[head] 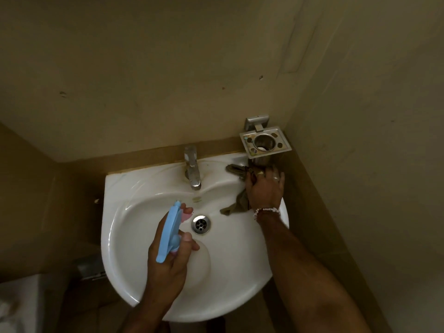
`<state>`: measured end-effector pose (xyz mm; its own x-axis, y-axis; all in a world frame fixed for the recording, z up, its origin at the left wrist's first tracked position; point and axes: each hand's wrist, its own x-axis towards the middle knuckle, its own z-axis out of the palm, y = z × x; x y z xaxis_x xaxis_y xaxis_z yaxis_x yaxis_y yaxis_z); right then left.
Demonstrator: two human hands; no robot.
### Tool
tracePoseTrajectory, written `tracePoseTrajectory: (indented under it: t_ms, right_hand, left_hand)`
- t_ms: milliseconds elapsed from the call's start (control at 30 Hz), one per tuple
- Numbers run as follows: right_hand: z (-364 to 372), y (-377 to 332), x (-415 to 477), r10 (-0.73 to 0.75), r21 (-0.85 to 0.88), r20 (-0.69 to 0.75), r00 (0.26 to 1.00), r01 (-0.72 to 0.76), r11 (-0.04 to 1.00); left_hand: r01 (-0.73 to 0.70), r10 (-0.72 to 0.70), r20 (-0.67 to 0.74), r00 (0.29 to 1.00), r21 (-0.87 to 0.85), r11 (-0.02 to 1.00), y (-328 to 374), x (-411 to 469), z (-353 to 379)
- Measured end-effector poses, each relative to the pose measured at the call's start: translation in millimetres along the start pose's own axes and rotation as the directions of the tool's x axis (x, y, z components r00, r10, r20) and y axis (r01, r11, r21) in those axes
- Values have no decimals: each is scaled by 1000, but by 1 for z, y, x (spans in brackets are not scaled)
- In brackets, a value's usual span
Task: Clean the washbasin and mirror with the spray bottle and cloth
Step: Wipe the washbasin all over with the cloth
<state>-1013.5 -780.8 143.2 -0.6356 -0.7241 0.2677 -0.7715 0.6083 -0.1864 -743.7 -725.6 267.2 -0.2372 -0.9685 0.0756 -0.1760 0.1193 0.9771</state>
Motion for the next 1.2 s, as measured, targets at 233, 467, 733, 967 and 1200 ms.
tracePoseTrajectory:
  t_ms: [233, 467, 733, 967, 1200]
  right_hand:
    - [-11, 31, -12, -11, 32, 26, 1000, 10, 999]
    - [-41, 47, -35, 146, 96, 184, 972, -165, 982]
    - [-58, 61, -87, 315, 177, 255, 914, -365, 914]
    - [-76, 66, -130, 338, 240, 284, 897, -407, 881]
    - [-117, 75, -139, 355, 298, 205, 912, -404, 865]
  left_hand:
    - [25, -25, 12, 1000, 52, 998, -4, -9, 5]
    - [36, -36, 8, 999, -17, 999, 2, -13, 7]
    - [54, -52, 40, 998, -48, 997, 8, -7, 5]
    - [41, -38, 89, 995, -38, 998, -3, -3, -4]
    - [8, -3, 121, 993, -42, 999, -14, 6, -23]
